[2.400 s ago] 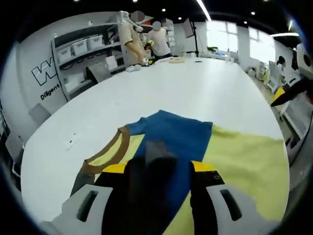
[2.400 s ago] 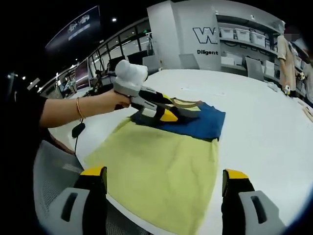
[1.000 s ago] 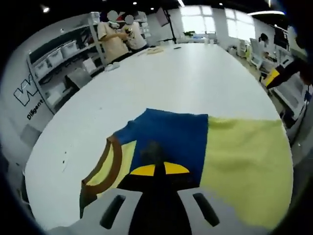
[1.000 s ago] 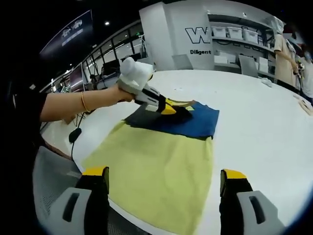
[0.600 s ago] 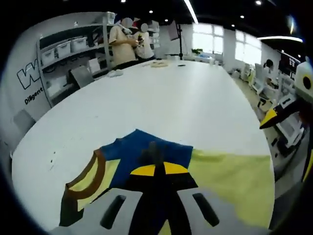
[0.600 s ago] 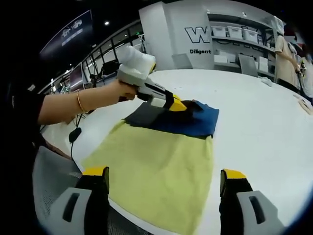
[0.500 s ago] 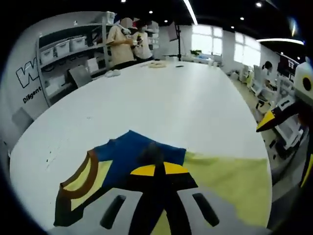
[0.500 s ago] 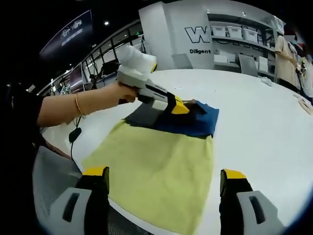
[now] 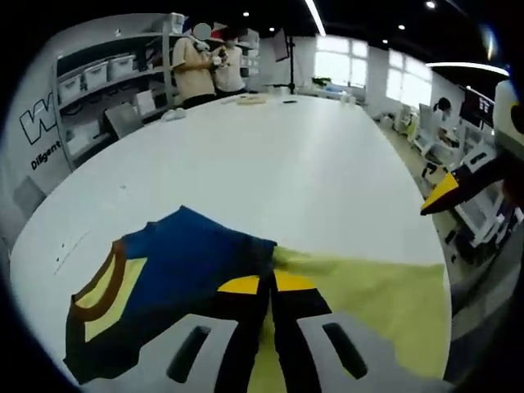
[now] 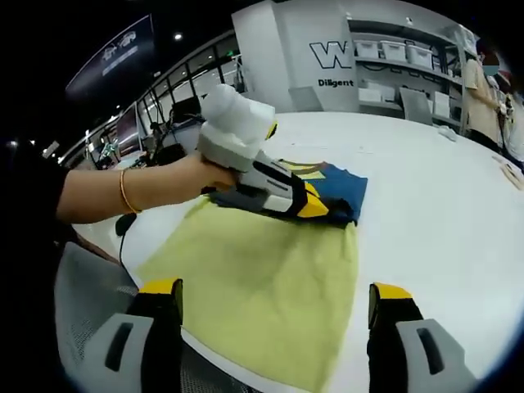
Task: Fold the garment on the visible template until the final outline fits inside the template.
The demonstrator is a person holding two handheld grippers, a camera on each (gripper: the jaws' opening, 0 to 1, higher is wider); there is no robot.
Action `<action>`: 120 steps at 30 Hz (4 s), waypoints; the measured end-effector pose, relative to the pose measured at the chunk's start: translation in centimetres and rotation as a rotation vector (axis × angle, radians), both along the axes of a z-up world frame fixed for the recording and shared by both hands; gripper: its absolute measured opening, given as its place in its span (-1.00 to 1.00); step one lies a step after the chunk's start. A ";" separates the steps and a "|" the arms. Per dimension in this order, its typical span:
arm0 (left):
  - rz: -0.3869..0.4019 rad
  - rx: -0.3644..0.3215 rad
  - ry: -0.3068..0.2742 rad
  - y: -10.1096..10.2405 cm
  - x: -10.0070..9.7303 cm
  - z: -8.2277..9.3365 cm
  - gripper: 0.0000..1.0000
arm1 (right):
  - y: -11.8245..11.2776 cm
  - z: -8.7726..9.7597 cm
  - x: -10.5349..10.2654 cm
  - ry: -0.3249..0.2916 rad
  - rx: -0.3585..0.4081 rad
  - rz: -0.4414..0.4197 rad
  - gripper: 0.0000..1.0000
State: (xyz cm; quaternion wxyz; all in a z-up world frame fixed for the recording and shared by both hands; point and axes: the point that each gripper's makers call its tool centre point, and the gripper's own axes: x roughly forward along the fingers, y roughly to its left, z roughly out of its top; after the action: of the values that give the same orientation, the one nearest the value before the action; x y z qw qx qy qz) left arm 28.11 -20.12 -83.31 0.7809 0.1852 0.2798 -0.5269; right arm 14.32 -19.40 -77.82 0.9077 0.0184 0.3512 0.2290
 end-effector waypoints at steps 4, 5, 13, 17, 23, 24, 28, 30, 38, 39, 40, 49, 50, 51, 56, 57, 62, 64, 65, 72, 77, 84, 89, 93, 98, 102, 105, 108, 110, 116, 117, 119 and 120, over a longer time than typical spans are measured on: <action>-0.027 0.025 0.022 0.0 -0.9 -0.9 -0.84 | -0.1 -0.1 -0.1 0.005 -0.001 -0.001 0.86; -0.030 0.029 0.026 -0.1 -1.0 -1.2 -0.81 | -0.1 -0.2 -0.1 0.006 -0.003 0.000 0.86; -0.039 0.023 0.084 -0.5 -2.2 -2.5 -0.66 | 0.0 0.0 -0.1 0.003 0.000 0.000 0.86; -0.042 0.033 0.090 -0.5 -2.2 -3.0 -0.61 | 0.0 0.0 -0.3 0.004 0.000 -0.001 0.86; -0.010 0.023 0.091 -0.4 -1.5 -2.7 -0.41 | 0.0 0.1 -0.1 0.001 0.004 -0.001 0.87; -0.004 0.021 0.091 -0.3 -1.4 -2.6 -0.34 | 0.0 0.2 -0.1 -0.001 0.008 -0.003 0.87; 0.027 -0.008 0.112 -0.1 -1.1 -1.8 -0.28 | 0.0 0.1 0.0 0.004 0.007 -0.005 0.87; 0.040 -0.021 0.118 0.3 -1.0 -1.3 -0.26 | 0.1 0.1 -0.1 0.008 0.003 0.004 0.87; 0.082 -0.078 0.089 2.4 -0.1 1.7 0.01 | 0.4 1.1 0.6 -0.021 0.006 0.005 0.87; 0.088 -0.088 0.082 2.6 0.0 2.1 0.04 | 0.4 1.2 0.7 -0.023 0.005 0.005 0.87; 0.095 -0.098 0.074 2.9 0.1 2.6 0.08 | 0.4 1.3 0.8 -0.029 0.005 0.006 0.87; 0.150 -0.134 0.053 5.1 0.0 4.8 0.60 | 0.3 2.0 1.4 -0.054 0.010 0.005 0.88; 0.154 -0.134 0.051 5.3 -0.1 4.9 0.64 | 0.3 2.0 1.4 -0.056 0.010 0.006 0.89; 0.159 -0.133 0.050 5.6 -0.2 5.0 0.68 | 0.3 2.1 1.5 -0.059 0.012 0.007 0.90; 0.172 -0.136 0.047 6.3 -0.4 5.5 0.86 | 0.6 2.4 1.7 -0.073 0.018 0.016 0.93; 0.180 -0.135 0.035 6.8 -0.6 5.8 0.91 | 0.6 2.5 1.8 -0.075 0.019 0.018 0.93; 0.198 -0.130 0.012 8.1 -0.8 6.2 0.98 | 0.6 2.8 2.1 -0.089 0.028 0.018 0.94; 0.205 -0.122 0.005 8.5 -0.9 6.2 0.98 | 0.4 3.0 2.5 -0.093 0.031 0.017 0.94; 0.204 -0.118 0.001 8.8 -1.0 6.2 0.98 | 0.4 3.0 2.6 -0.094 0.032 0.016 0.93; 0.228 -0.115 -0.012 10.5 -1.2 6.7 0.98 | -0.2 3.5 4.1 -0.114 0.022 0.023 0.86; 0.238 -0.119 -0.017 11.3 -1.4 7.2 0.98 | -0.2 3.9 5.7 -0.131 0.019 0.033 0.82; 0.260 -0.119 -0.025 13.0 -2.1 7.6 0.98 | 0.0 3.4 7.7 -0.125 0.010 0.059 0.77; 0.277 -0.104 -0.035 14.1 -2.3 7.4 0.98 | 0.0 2.7 9.0 -0.122 0.021 0.071 0.67; 0.288 -0.108 -0.029 14.7 -2.8 7.1 0.98 | -0.2 1.9 10.3 -0.109 0.015 0.079 0.63; 0.305 -0.106 -0.029 15.7 -3.3 6.9 0.98 | -0.2 0.7 10.9 -0.108 0.002 0.100 0.52; 0.321 -0.120 -0.023 16.5 -3.6 7.0 0.98 | -0.3 -0.3 12.0 -0.091 -0.002 0.111 0.44; 0.336 -0.130 -0.021 17.1 -3.8 7.1 0.98 | -0.2 -0.5 12.4 -0.087 -0.011 0.116 0.38; 0.350 -0.120 -0.025 17.9 -4.1 6.8 0.98 | -0.5 -1.0 13.4 -0.087 -0.028 0.111 0.28; 0.357 -0.116 -0.017 18.3 -4.4 6.6 0.98 | -0.8 -1.5 14.1 -0.080 -0.029 0.097 0.22; 0.383 -0.108 -0.013 19.7 -5.2 6.2 0.98 | -1.5 -2.9 15.4 -0.065 -0.055 0.080 0.06; 0.386 -0.107 -0.019 19.9 -5.2 6.2 0.98 | -1.6 -3.1 15.4 -0.057 -0.062 0.089 0.07; 0.392 -0.105 -0.029 20.3 -5.5 6.3 0.98 | -1.6 -3.6 15.6 -0.049 -0.060 0.087 0.06; 0.396 -0.106 -0.030 20.5 -5.6 6.3 0.98 | -1.6 -3.8 15.7 -0.047 -0.059 0.089 0.02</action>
State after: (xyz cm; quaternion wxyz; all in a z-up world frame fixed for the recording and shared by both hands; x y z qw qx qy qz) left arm 22.54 0.35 -77.01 0.8819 0.0929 0.2708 -0.3745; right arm 29.97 -20.97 -81.59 0.9048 -0.0297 0.3368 0.2591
